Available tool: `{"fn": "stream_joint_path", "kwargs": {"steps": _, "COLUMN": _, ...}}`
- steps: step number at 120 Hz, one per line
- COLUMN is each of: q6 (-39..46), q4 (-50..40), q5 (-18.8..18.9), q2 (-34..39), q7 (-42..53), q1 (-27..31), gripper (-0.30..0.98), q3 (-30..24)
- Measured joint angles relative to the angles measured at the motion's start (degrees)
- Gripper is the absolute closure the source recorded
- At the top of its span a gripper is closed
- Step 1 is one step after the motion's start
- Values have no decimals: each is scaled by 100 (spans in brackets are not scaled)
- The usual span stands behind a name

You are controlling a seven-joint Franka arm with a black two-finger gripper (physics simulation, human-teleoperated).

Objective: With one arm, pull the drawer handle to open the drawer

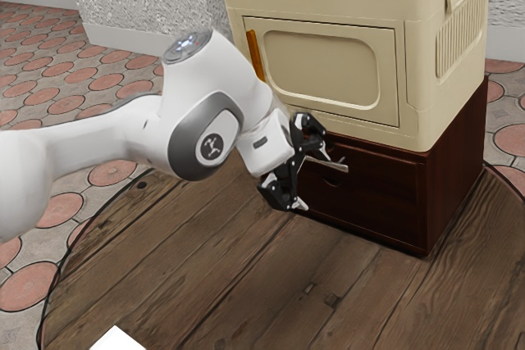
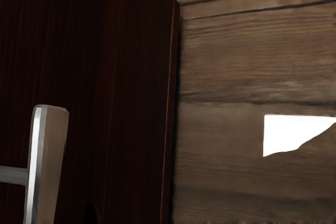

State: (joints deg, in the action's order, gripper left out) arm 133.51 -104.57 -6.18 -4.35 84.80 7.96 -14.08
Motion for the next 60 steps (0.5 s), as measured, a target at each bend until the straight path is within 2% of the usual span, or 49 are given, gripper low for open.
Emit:
{"fn": "stream_joint_path", "kwargs": {"steps": 31, "q6": 12, "q4": -76, "q5": -2, "q2": 57, "q7": 10, "q1": -34, "gripper": 6, "q3": 82}}
{"fn": "stream_joint_path", "kwargs": {"steps": 48, "q6": 10, "q4": -180, "q5": -9, "q2": 214, "q7": -8, "q1": -30, "gripper": 25, "q3": 87}}
{"fn": "stream_joint_path", "kwargs": {"steps": 60, "q6": 3, "q4": -241, "q5": -12, "q2": 297, "q7": -31, "q1": -67, "gripper": 33, "q3": 135}}
